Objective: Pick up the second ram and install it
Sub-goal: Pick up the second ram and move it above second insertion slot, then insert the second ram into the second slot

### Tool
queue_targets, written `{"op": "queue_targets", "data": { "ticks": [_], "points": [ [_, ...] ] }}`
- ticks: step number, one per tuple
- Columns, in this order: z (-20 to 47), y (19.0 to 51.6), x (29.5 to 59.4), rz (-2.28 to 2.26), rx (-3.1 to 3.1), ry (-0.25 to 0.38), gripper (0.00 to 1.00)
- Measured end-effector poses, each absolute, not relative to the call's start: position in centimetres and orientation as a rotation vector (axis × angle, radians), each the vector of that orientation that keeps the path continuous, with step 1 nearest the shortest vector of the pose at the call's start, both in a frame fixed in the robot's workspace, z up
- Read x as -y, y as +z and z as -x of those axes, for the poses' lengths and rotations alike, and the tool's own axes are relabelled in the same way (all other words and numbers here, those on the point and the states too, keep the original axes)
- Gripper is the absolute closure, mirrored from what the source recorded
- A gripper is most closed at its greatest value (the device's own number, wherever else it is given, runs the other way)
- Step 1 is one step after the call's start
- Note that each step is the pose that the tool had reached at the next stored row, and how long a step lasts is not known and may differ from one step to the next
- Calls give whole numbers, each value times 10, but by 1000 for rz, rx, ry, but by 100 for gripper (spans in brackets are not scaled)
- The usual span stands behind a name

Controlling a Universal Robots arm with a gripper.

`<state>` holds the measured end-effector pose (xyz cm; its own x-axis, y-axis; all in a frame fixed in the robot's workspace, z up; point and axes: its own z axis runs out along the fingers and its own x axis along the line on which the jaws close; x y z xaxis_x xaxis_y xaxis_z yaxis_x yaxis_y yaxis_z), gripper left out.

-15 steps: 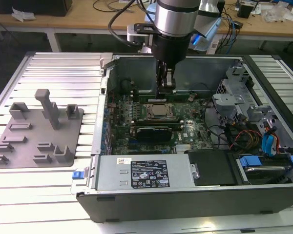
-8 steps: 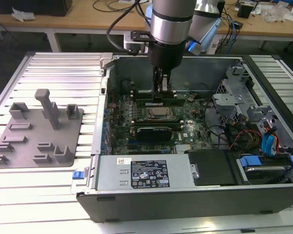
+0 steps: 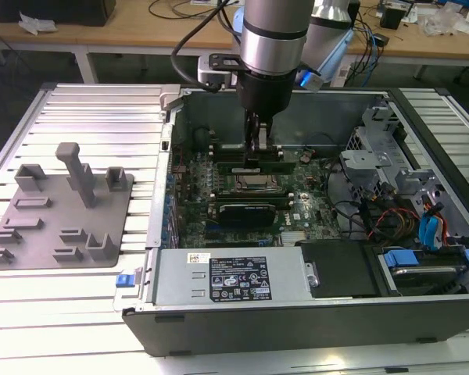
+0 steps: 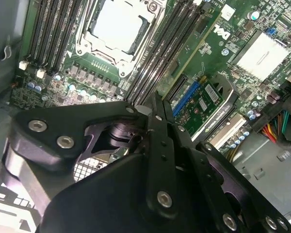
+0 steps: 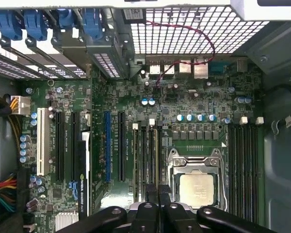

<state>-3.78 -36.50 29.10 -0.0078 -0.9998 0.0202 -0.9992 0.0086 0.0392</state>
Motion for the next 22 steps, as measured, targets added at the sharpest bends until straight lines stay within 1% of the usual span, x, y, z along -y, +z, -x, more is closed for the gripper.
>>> {"op": "queue_targets", "data": {
  "ticks": [12,22],
  "points": [
    [38,290,365,-2182,2200,-20,91],
    [38,271,365,-2182,2200,-19,91]
  ]
}}
